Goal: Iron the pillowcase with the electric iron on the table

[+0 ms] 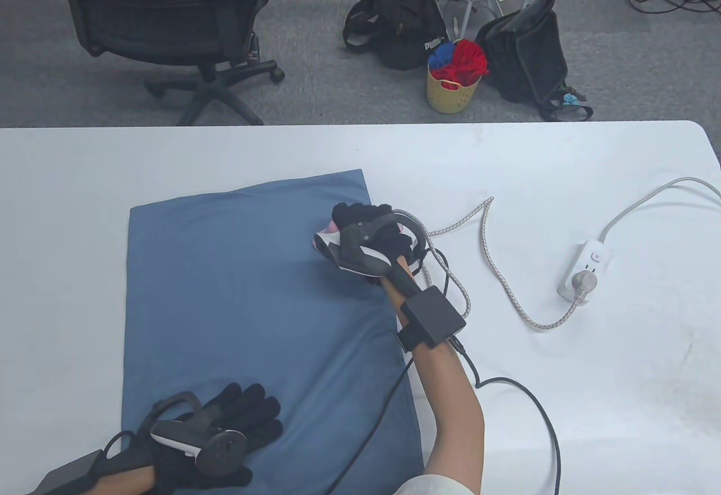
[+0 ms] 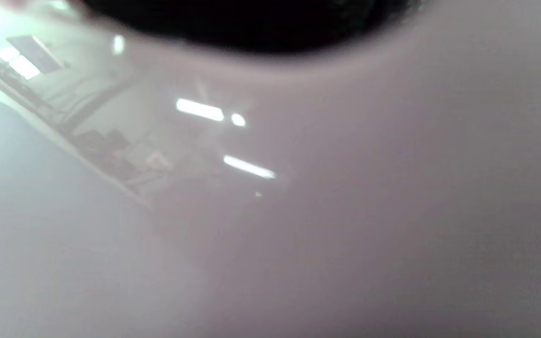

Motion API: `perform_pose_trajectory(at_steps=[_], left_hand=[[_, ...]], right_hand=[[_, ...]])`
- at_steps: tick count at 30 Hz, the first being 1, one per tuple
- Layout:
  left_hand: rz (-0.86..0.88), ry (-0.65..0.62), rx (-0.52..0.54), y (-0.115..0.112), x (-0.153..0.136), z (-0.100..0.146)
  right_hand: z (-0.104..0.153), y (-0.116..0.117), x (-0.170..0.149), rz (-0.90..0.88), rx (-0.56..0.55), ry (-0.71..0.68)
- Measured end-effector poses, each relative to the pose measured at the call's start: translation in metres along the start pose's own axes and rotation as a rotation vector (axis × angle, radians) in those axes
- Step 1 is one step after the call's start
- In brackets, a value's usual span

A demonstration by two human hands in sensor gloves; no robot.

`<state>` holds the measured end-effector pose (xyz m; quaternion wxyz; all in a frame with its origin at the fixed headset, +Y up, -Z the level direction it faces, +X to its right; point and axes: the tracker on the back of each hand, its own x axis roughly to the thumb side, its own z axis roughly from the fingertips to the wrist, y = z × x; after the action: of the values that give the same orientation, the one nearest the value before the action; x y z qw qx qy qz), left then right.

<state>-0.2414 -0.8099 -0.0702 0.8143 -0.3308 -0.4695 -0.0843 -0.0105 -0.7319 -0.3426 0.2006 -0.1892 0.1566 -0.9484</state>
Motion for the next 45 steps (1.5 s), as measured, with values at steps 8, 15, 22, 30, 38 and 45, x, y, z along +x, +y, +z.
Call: perform_pose_trajectory(at_steps=[8,15,22,30,38,45], left_hand=[[-0.004,0.0,0.001,0.0,0.0,0.0],[-0.022,-0.003,0.012,0.001,0.002,0.001],[-0.02,-0.009,0.027,0.001,0.002,0.002],[-0.066,-0.02,0.135,0.013,0.011,0.009],[-0.177,0.03,0.141,0.037,0.023,0.018],[-0.051,0.133,0.217,0.052,0.0,0.028]], right_hand=[[-0.037,0.02,-0.007,-0.033,0.0,0.073],[-0.07,0.037,-0.021,-0.044,0.077,0.23],[-0.064,0.018,-0.038,-0.086,0.305,0.223],[0.029,-0.032,-0.116,-0.152,0.11,0.377],[0.124,0.0,-0.159,-0.598,0.124,0.65],[0.173,0.015,-0.131,-0.751,0.251,0.57]])
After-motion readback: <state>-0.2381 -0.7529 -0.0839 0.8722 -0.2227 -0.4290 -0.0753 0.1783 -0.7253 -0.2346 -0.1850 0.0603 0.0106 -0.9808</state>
